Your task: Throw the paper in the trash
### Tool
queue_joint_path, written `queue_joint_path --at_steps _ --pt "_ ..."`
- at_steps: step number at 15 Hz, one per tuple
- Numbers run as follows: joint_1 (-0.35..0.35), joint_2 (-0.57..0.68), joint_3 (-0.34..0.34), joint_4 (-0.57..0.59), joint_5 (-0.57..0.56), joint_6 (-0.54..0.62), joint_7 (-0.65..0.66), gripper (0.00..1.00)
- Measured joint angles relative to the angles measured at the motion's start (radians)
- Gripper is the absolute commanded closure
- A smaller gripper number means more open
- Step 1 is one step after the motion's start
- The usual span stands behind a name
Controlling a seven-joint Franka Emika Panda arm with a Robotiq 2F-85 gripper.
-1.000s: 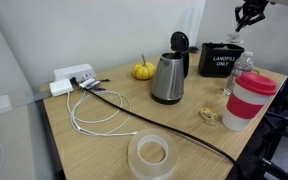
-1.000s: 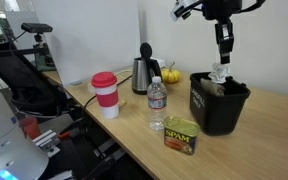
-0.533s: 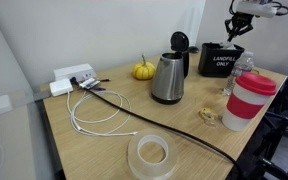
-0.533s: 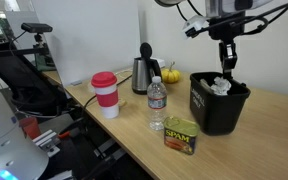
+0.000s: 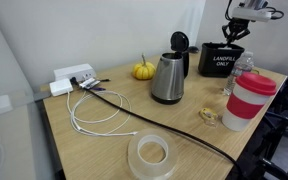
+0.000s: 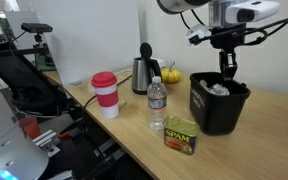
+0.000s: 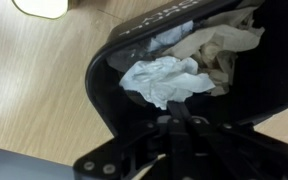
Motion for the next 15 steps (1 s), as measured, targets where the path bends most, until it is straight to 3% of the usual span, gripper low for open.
queue_joint_path --at_steps 1,10,12,15 --pt "0.001 0.000 -0.002 0.005 0.000 -0.013 0.000 0.73" --pt "0.009 0.000 -0.007 0.032 0.001 -0.076 -0.011 0.11" --pt "0.010 0.000 -0.007 0.036 0.003 -0.066 -0.027 0.01" --pt "0.010 0.002 -0.005 0.040 0.009 -0.035 -0.067 0.00"
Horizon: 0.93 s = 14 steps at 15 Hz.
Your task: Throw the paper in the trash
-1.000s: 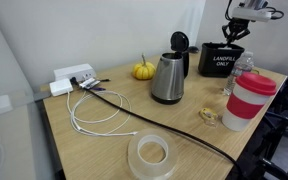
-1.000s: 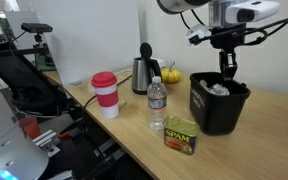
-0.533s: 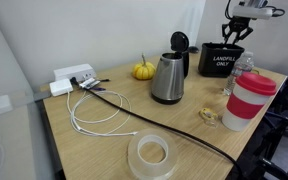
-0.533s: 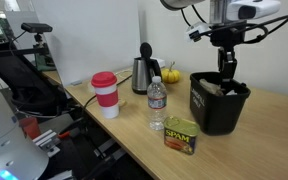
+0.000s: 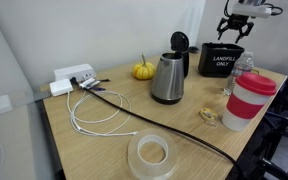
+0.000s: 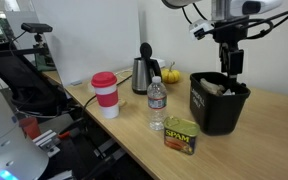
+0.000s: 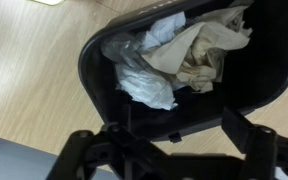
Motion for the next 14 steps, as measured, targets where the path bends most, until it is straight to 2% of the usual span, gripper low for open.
queue_joint_path --at_steps 9,14 --pt "-0.009 0.001 0.041 0.001 0.172 0.010 -0.327 0.00" --pt "-0.022 0.004 0.043 0.009 0.180 0.010 -0.455 0.00"
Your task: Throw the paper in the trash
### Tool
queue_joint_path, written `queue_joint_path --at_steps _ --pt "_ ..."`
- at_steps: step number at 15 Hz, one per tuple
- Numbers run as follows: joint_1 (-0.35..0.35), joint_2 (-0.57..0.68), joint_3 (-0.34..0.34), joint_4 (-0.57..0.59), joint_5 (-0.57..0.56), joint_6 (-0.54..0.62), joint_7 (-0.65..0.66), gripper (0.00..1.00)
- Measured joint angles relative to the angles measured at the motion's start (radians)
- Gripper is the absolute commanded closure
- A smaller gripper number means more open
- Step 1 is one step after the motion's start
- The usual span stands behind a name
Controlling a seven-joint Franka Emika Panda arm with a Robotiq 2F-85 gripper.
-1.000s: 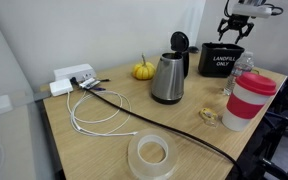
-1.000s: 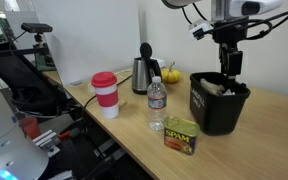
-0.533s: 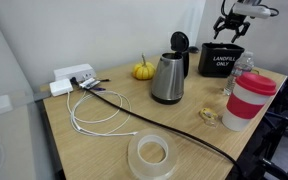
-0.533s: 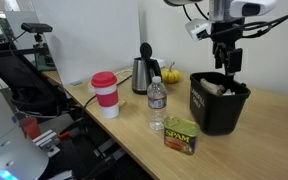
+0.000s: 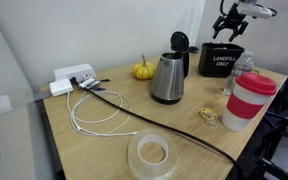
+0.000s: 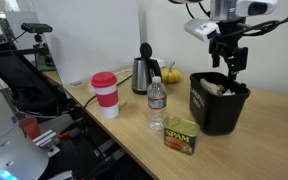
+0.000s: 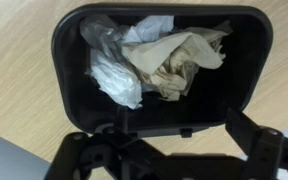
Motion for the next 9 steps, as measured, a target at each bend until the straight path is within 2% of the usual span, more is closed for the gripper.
queue_joint_path --at_steps 4,9 --pt "-0.008 0.002 0.005 0.005 0.014 -0.054 -0.078 0.00" --pt "-0.011 0.002 0.008 0.009 0.016 -0.066 -0.089 0.00"
